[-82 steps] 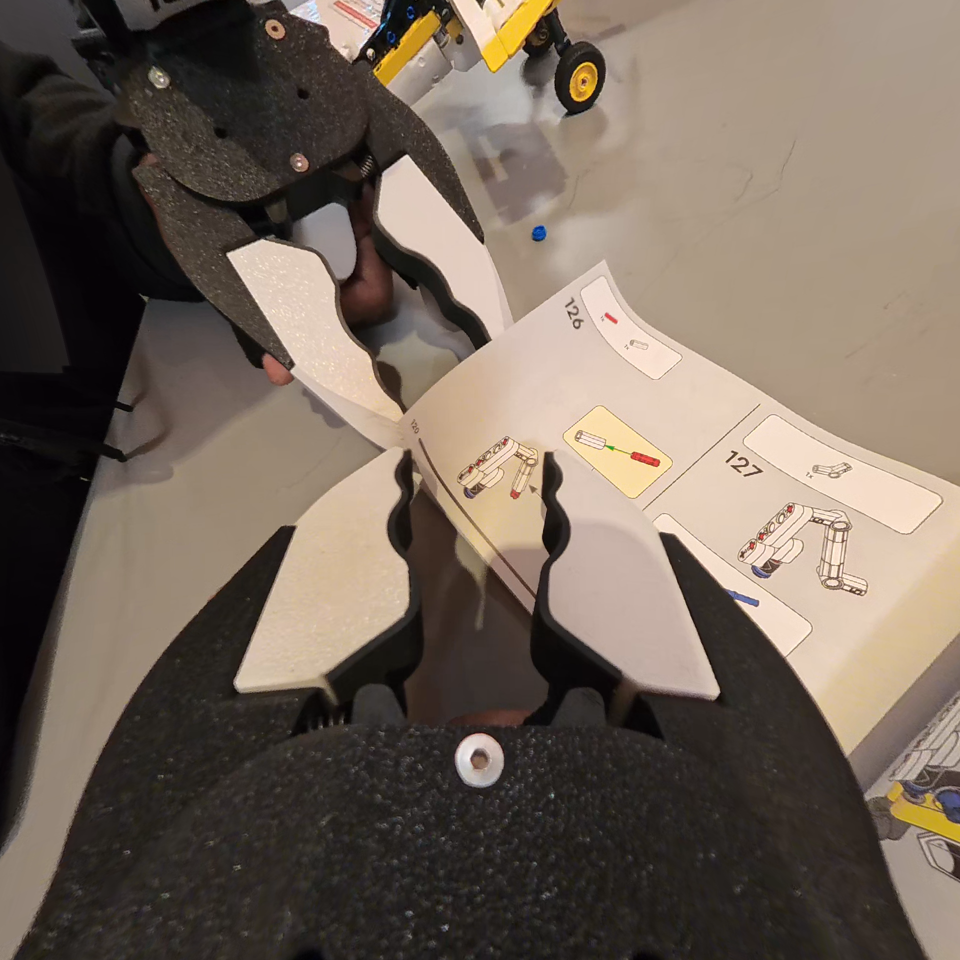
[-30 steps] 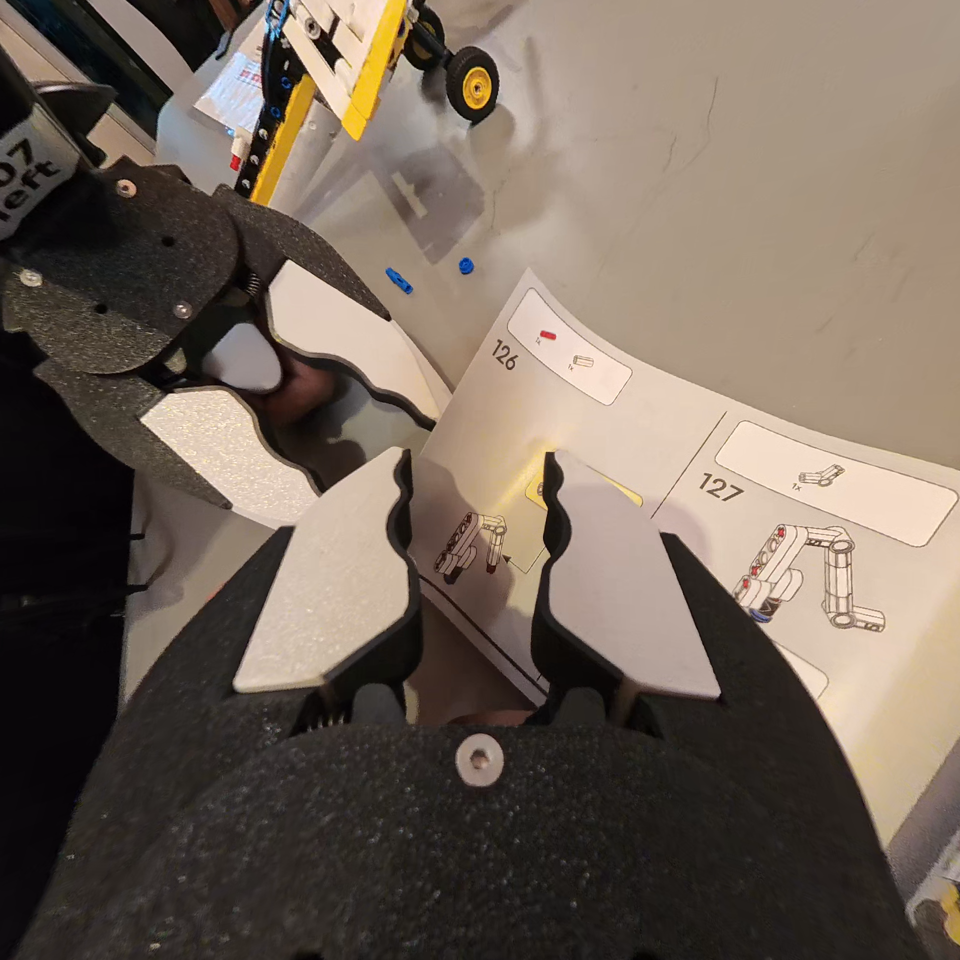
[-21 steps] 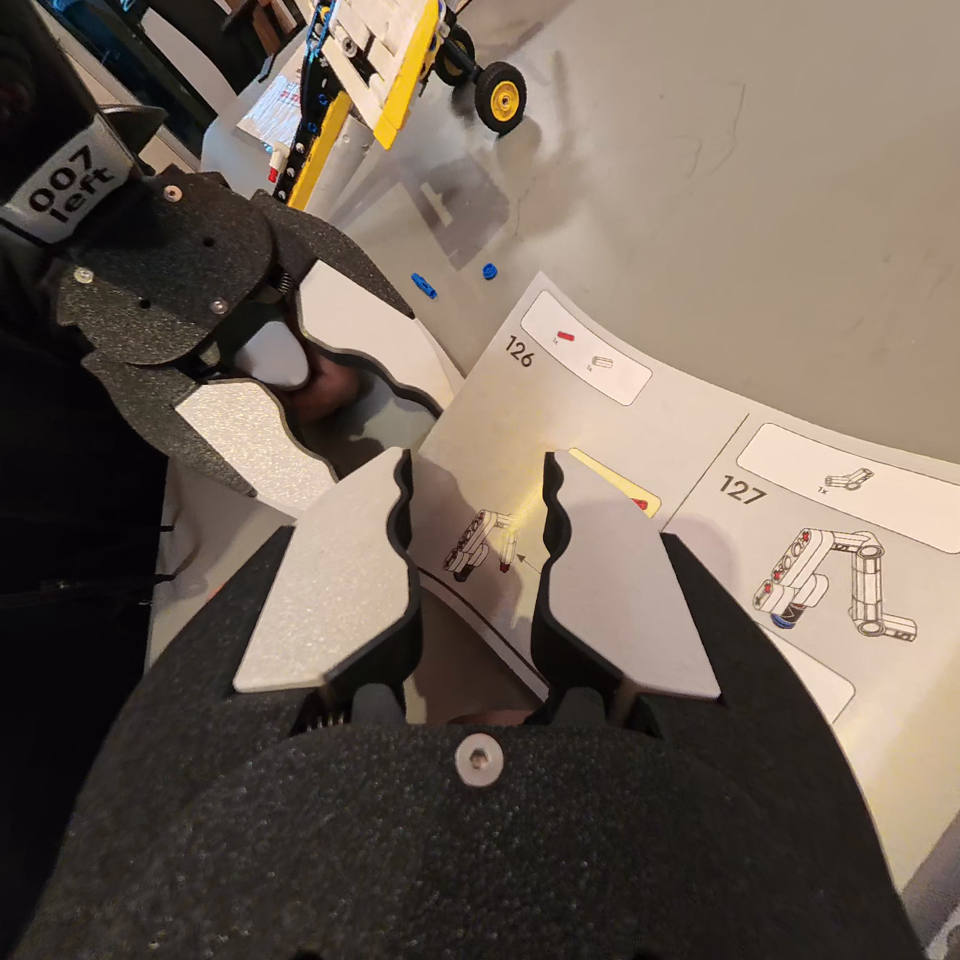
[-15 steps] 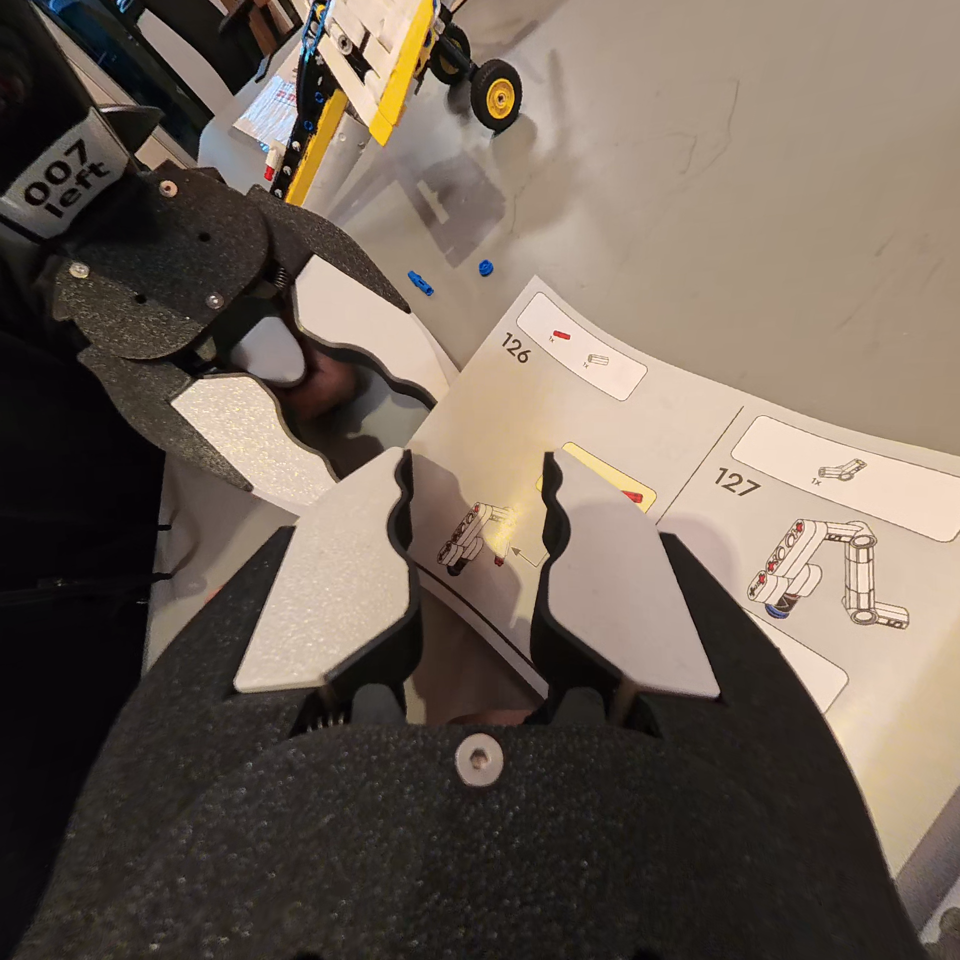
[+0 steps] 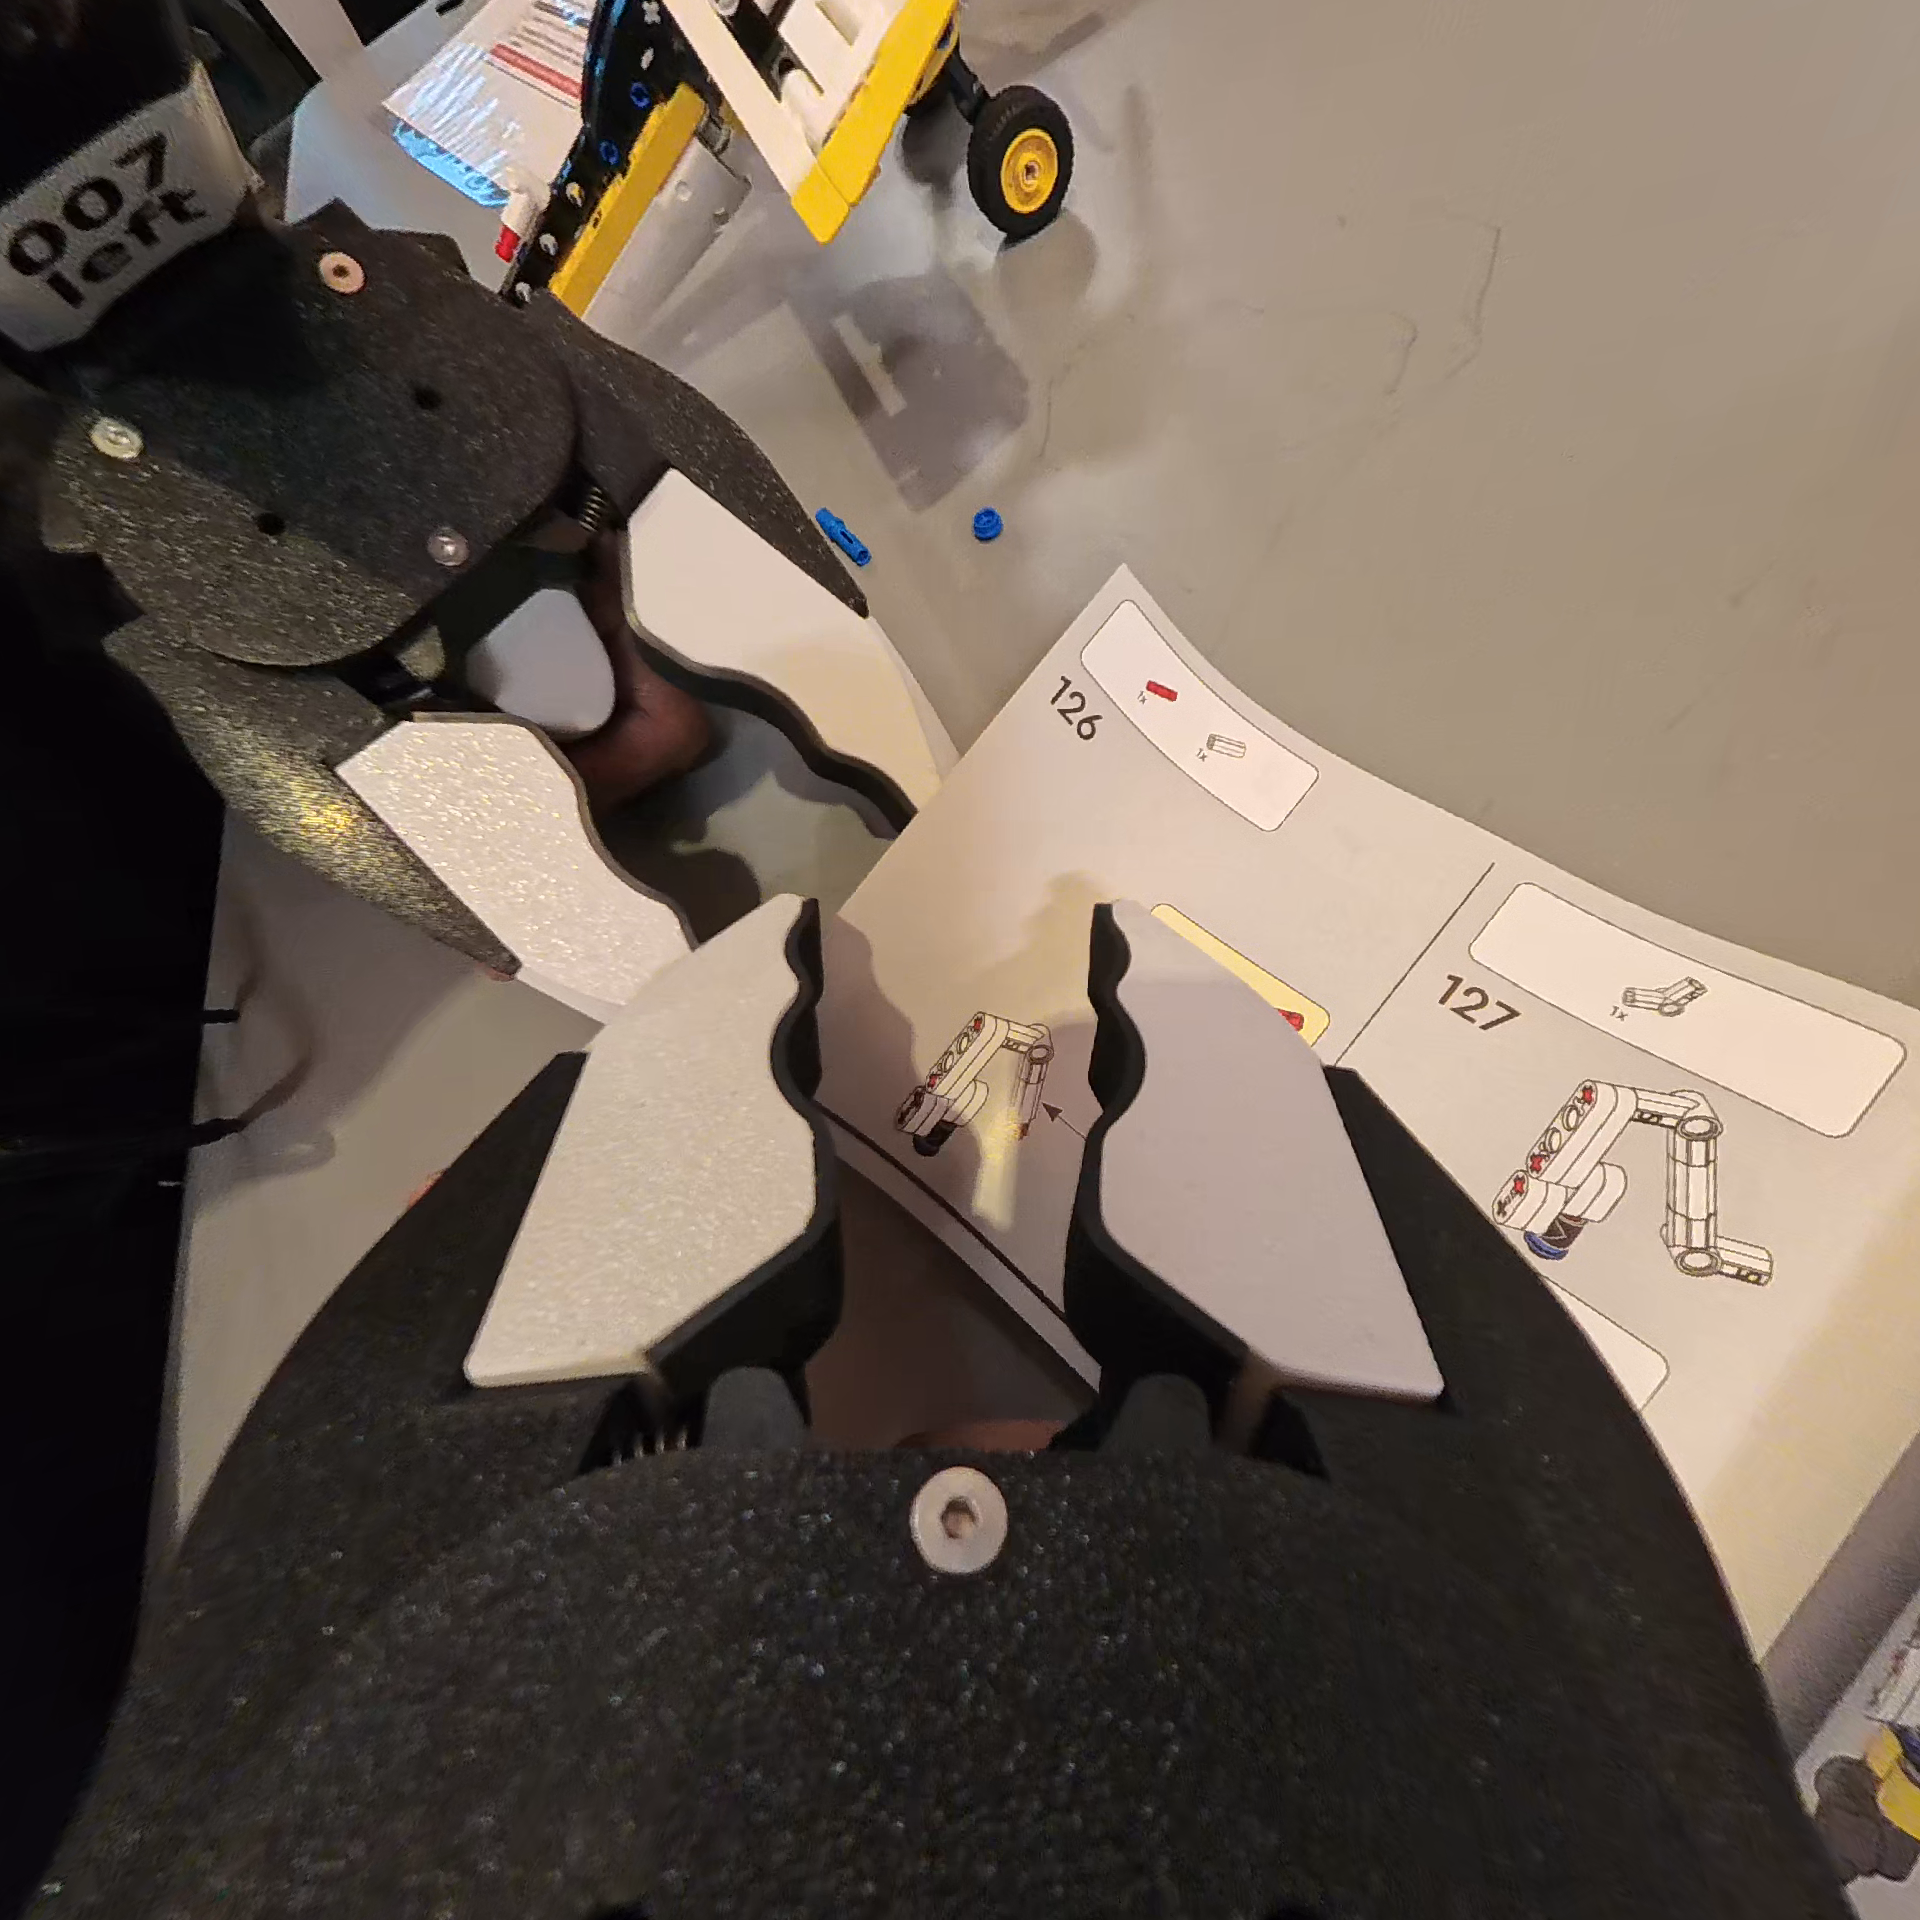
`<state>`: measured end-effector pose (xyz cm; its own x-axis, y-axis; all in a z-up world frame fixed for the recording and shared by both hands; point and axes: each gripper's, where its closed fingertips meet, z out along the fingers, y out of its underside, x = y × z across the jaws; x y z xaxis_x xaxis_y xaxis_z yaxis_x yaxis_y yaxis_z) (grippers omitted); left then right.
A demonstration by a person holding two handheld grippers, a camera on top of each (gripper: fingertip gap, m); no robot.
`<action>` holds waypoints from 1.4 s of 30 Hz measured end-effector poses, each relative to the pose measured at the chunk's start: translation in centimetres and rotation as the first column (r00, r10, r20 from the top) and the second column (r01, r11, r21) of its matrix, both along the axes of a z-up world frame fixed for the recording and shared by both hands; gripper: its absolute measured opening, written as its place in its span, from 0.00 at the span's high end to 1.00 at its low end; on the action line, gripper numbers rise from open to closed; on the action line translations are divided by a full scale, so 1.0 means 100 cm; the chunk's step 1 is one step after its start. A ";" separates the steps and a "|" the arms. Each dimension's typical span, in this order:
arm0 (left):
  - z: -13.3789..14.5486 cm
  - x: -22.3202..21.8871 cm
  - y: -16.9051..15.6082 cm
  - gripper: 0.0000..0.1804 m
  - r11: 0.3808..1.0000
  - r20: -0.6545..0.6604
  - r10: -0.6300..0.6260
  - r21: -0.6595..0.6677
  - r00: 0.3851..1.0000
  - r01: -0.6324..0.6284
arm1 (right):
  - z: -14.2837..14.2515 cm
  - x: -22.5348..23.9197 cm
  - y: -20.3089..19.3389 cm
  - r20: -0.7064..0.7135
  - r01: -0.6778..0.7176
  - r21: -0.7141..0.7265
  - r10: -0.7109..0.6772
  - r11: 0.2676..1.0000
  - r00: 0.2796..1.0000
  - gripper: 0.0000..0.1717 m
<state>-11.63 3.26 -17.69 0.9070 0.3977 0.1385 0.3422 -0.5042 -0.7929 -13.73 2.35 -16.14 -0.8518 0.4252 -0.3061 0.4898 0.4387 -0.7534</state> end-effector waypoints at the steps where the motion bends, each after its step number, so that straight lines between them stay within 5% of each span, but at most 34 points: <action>1: 0.000 0.000 0.000 0.72 1.000 0.000 0.000 0.000 1.000 0.000 | 0.000 0.000 0.000 -0.002 0.002 0.001 -0.002 1.000 1.000 0.71; 42: -0.001 -0.004 -0.001 0.72 1.000 0.010 0.006 0.004 1.000 -0.006 | -0.003 0.007 0.012 0.059 0.000 -0.076 0.005 0.997 0.998 0.72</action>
